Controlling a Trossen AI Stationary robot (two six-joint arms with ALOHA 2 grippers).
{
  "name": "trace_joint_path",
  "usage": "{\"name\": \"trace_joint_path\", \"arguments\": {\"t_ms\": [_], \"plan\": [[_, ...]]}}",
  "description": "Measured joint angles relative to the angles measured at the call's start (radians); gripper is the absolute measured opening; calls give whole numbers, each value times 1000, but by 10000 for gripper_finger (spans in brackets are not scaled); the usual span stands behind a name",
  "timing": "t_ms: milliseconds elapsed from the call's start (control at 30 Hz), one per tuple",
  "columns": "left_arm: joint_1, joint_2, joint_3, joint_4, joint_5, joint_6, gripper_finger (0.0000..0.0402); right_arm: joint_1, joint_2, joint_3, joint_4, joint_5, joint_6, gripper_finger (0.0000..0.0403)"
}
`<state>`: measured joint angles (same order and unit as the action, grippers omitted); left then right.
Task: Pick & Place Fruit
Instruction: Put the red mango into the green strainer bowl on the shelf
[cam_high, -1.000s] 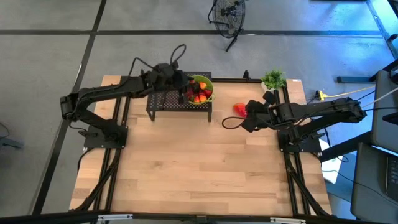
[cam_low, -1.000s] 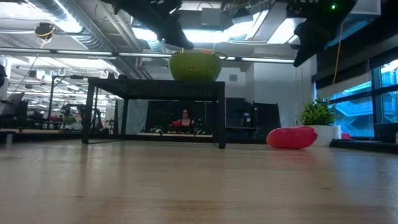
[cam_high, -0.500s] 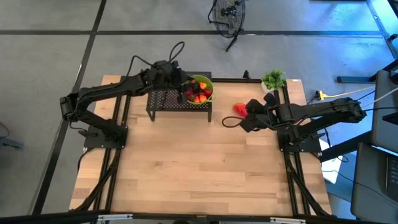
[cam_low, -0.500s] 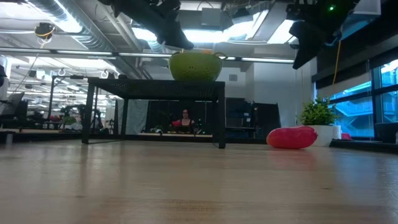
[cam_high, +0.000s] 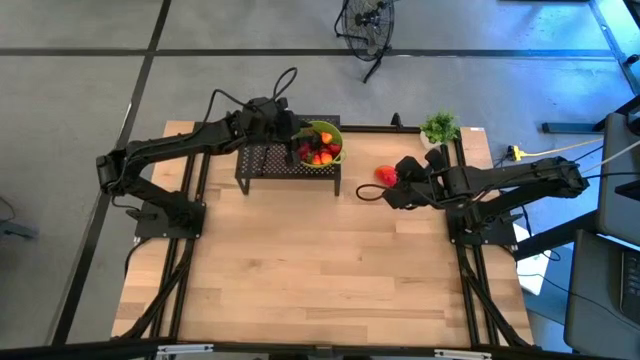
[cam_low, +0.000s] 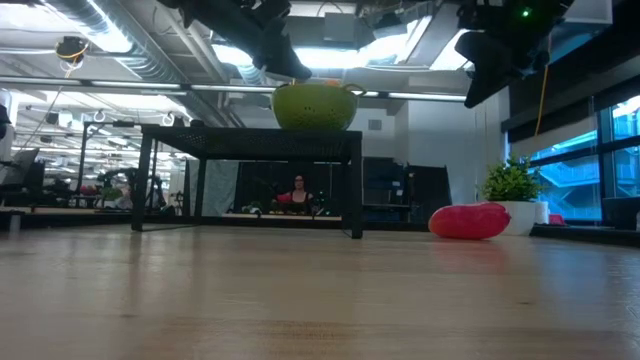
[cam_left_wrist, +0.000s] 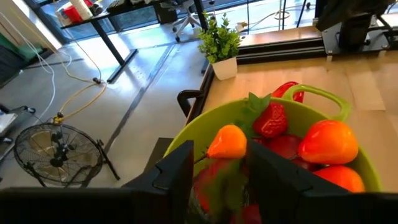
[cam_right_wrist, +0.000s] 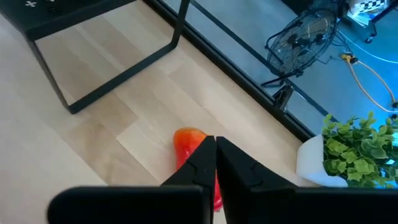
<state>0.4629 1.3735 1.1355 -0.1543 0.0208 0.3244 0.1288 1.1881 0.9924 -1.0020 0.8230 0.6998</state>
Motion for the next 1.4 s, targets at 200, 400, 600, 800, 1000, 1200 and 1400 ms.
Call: {"name": "trace_joint_path", "arguments": {"t_ms": [200,400,600,800,1000,1200,1400], "plan": [[0,0,0,0,-2,11,173,-23,0,0,0,22,-2,4],[0,1,0,18,-35,12,203,-53,0,0,0,59,-20,20],[0,-1,31,15,-134,15,217,-90,0,0,4,59,-37,32],[-4,-22,60,-61,-187,70,212,-133,0,0,7,59,-99,39],[-19,-75,61,-165,-210,73,211,-185,0,0,28,23,-217,69],[-45,-143,61,-231,-206,30,210,-240,0,0,33,7,-222,153],[-94,-190,61,-299,-203,-14,210,-283,0,0,30,-55,-266,270]]}}
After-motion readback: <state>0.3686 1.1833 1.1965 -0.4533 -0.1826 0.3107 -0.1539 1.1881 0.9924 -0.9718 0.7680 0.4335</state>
